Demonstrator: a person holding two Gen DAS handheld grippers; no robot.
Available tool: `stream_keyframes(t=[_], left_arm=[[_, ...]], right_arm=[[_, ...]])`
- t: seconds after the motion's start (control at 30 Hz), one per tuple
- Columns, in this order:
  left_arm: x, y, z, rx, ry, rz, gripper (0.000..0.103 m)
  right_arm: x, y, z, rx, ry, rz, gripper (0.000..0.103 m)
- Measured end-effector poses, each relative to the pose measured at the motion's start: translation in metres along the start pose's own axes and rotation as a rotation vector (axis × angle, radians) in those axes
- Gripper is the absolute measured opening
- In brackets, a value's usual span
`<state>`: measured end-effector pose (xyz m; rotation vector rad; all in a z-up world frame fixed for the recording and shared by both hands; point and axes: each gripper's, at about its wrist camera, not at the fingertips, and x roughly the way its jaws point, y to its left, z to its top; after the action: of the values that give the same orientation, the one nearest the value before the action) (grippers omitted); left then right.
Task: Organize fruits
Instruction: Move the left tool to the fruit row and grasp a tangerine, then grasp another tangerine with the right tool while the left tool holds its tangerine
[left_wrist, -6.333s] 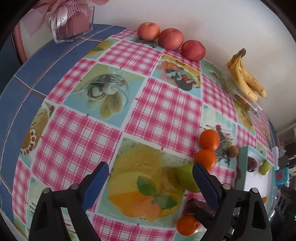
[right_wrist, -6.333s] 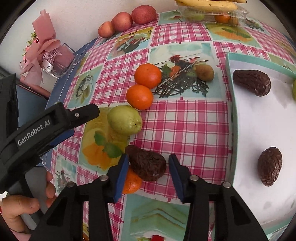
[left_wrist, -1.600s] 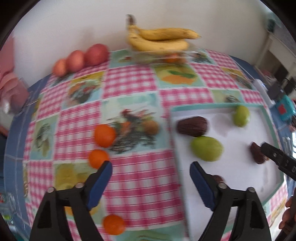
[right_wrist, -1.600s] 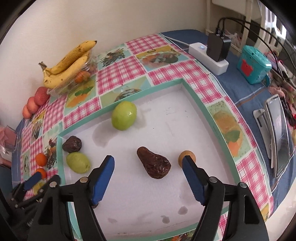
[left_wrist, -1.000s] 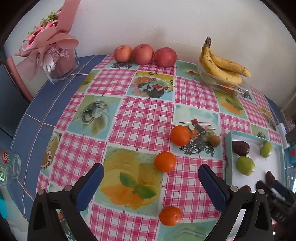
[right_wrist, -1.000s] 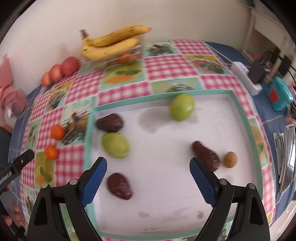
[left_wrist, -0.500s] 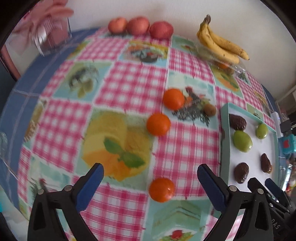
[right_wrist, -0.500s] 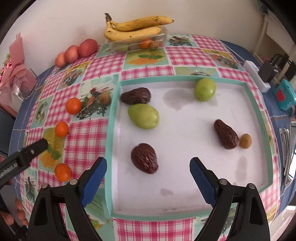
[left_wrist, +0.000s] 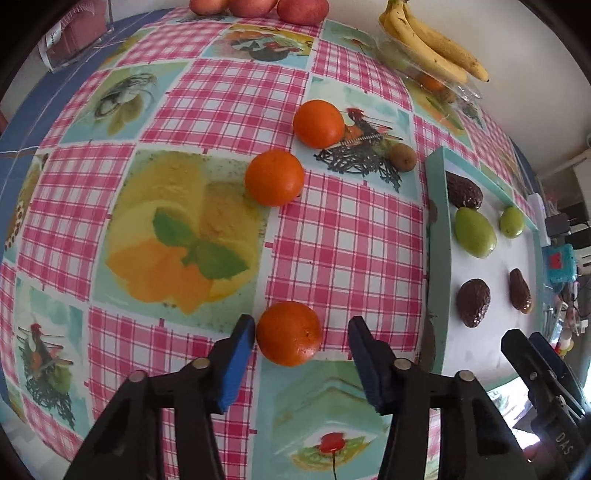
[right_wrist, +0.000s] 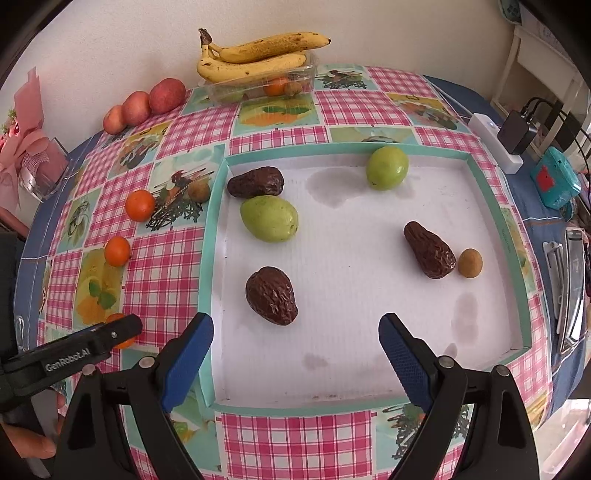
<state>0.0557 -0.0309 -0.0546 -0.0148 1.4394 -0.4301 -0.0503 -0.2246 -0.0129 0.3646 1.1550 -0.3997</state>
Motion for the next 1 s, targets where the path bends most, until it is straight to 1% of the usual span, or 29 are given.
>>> stream_keyframes(t=[0.03,0.07,0.13,0.27,0.4,0.6,0.87,1.0], left_arm=[[0.001,-0.001,0.0,0.0,-0.002,0.001,0.05],[0.001,-0.001,0.0,0.001,-0.005,0.009,0.044],[0.002,0.0,-0.001,-0.004,-0.007,0.017,0.038],[0.0,0.001,-0.004,-0.001,-0.014,0.005,0.037],[-0.004,0.001,0.004,0.007,-0.03,-0.005,0.037],[-0.019,-0.001,0.012,0.015,-0.091,-0.024,0.037],[-0.045,0.002,0.023,0.014,-0.206,-0.007,0.037],[-0.056,0.005,0.028,0.005,-0.259,-0.003,0.037]], right_arm=[[-0.001,0.001,0.0,-0.001,-0.002,-0.001,0.091],[-0.002,0.001,0.0,-0.003,-0.003,-0.001,0.091],[-0.003,0.001,-0.001,-0.004,-0.004,-0.001,0.091],[-0.004,0.002,-0.002,-0.012,-0.003,-0.004,0.091],[-0.004,0.003,-0.002,-0.013,-0.004,-0.004,0.091],[-0.001,0.002,-0.004,-0.017,0.011,-0.006,0.091],[0.005,0.006,-0.003,-0.026,0.022,-0.006,0.091],[0.004,0.008,0.0,-0.028,0.001,0.003,0.091]])
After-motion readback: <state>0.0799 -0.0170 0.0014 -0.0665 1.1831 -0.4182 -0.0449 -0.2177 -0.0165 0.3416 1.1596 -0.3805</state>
